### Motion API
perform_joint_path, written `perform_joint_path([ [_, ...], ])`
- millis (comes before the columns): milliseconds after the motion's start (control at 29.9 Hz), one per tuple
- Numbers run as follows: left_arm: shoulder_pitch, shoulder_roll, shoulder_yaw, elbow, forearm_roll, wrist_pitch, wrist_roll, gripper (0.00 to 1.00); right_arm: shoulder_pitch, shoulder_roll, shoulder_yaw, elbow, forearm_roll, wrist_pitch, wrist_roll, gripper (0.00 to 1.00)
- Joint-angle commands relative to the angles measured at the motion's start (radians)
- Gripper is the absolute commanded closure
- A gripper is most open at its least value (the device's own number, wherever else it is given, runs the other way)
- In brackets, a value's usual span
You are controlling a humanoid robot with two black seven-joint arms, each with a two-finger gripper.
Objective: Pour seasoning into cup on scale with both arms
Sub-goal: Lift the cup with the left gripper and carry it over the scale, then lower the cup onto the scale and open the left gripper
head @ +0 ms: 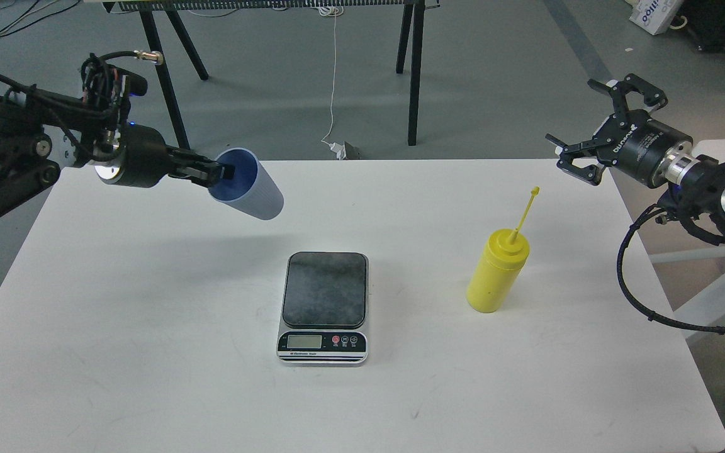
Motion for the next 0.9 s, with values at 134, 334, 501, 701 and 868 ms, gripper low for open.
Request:
perform_joint_path([
  [134,0.029,-0.147,0.007,-0.001,0.021,0.000,0.000,0.95,0.005,0.007,0.000,-0.021,0.000,0.000,0.000,0.01],
  [334,0.051,-0.173,0.043,0.007,0.055,0.000,0.000,0.95,0.005,0.007,0.000,-0.021,0.000,0.000,0.000,0.01],
  [501,0.066,-0.174,0.079,0.011,0.055,0.000,0.000,0.95,0.004,0.006,0.000,-0.021,0.000,0.000,0.000,0.01],
  [701,0.086,-0.185,0.082,0.018,0.057,0.000,0.000,0.95,0.004,0.006,0.000,-0.019,0.001,0.000,0.000,0.01],
  [868,0.107,-0.187,0.083,0.021,0.055,0.000,0.000,0.94,0.001,0.004,0.000,-0.021,0.001,0.000,0.000,0.01],
])
